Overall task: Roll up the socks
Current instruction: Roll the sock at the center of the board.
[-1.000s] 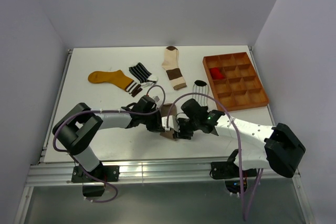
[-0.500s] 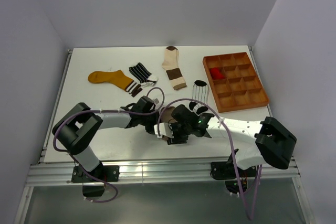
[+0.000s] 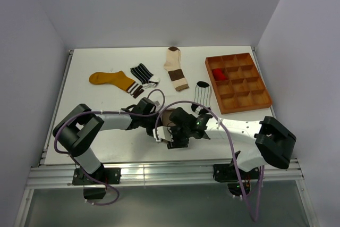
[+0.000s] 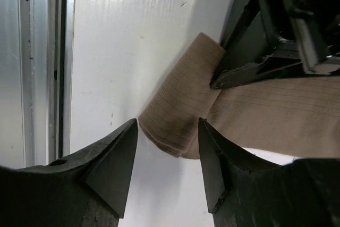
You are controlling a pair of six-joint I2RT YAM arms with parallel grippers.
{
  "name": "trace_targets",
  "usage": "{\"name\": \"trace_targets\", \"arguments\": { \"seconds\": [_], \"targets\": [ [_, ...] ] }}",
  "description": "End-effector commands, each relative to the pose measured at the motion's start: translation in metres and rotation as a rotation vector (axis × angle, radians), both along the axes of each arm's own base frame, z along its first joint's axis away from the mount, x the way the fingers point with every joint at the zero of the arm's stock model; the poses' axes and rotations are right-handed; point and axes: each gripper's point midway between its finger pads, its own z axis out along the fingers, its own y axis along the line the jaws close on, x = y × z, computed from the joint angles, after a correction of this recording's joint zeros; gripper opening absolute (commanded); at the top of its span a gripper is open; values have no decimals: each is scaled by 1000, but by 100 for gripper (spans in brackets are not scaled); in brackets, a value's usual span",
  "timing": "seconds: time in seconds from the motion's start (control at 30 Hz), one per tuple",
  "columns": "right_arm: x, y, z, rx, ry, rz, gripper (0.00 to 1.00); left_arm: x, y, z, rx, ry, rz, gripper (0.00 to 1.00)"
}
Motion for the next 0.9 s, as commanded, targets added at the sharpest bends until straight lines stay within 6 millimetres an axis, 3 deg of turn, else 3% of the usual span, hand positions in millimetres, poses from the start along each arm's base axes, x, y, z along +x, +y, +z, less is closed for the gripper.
{"name": "trace_targets", "arguments": {
  "seconds": [0.0,0.53,0.77,0.87],
  "targets": [
    [5,14,16,35,-12,-11,57,-36,47,-48,230,151,28,0],
    [5,10,-13,-95,58,-58,51,-35,37,-36,166,171,61,0],
    [6,1,-27,-160,105,-88,27,-36,31,-31,122,177,49,0],
    [5,-3,-25,-155,178,-100,20,-35,27,-29,100,167,38,6]
  ]
}}
